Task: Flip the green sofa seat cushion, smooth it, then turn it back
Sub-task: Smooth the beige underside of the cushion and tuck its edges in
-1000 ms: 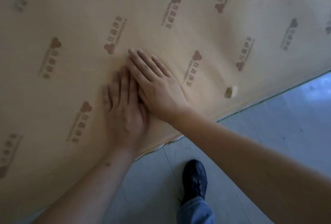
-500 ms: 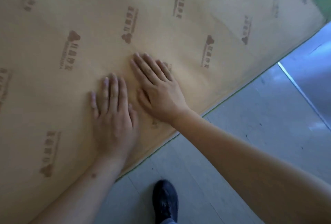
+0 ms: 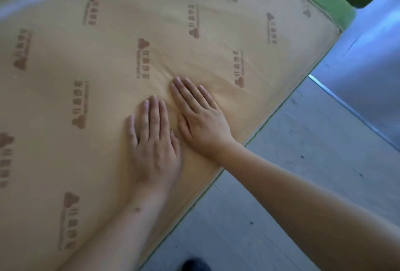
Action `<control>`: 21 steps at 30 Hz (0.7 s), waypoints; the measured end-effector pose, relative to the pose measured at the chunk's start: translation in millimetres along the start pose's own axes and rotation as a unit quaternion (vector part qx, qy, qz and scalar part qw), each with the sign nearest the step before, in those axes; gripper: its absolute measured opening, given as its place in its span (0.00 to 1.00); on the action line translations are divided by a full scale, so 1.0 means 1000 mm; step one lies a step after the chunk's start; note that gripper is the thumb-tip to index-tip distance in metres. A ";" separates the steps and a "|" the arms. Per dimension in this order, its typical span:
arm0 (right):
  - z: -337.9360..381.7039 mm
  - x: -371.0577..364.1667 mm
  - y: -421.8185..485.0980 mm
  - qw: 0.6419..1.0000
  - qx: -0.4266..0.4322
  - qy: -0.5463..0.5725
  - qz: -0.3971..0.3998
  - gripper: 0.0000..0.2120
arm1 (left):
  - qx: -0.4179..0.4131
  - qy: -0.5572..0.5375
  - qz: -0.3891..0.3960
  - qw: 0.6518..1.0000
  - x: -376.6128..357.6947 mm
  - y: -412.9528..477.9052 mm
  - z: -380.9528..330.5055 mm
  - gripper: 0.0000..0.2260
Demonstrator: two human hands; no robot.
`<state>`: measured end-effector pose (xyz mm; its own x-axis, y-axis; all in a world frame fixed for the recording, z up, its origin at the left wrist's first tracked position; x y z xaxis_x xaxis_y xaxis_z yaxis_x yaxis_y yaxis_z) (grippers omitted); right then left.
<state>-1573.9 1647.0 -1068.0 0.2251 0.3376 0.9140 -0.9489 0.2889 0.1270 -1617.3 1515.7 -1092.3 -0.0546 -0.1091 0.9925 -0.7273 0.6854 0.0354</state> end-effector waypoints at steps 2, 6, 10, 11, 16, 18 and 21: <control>-0.009 0.014 0.011 0.999 0.017 -0.002 -0.049 0.24 | -0.014 0.003 -0.007 1.000 -0.002 0.019 -0.016 0.27; -0.063 0.039 0.017 0.997 -0.049 -0.012 -0.060 0.28 | -0.004 -0.022 -0.002 1.000 -0.009 0.052 -0.053 0.27; -0.089 0.051 0.038 0.997 -0.028 -0.007 -0.073 0.24 | -0.013 -0.033 -0.011 0.999 -0.013 0.078 -0.083 0.28; -0.095 0.062 0.044 0.993 -0.027 0.007 -0.112 0.24 | -0.028 -0.029 -0.007 0.999 -0.013 0.084 -0.088 0.29; -0.167 0.068 0.067 0.998 -0.062 -0.024 -0.010 0.25 | -0.048 -0.030 -0.014 0.998 -0.021 0.138 -0.138 0.27; -0.182 0.085 0.085 0.997 -0.021 -0.020 -0.065 0.23 | -0.050 -0.025 -0.002 0.998 -0.021 0.152 -0.155 0.26; -0.218 0.103 0.100 0.993 -0.092 -0.018 -0.071 0.26 | -0.044 -0.051 0.016 0.998 -0.022 0.174 -0.180 0.28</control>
<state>-1597.9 1905.7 -1044.8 0.3429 0.2501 0.9055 -0.8510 0.4909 0.1867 -1619.8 1766.8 -1087.2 -0.1494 -0.1554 0.9765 -0.6614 0.7498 0.0181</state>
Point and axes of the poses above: each hand's wrist, its own y-axis towards the middle knuckle, its own x-axis out of the back of the hand, z = x × y, the point moved 1 cm from there along y, towards the middle knuckle, and after that the axes turned 7 degrees about z, right-handed, at the moved point
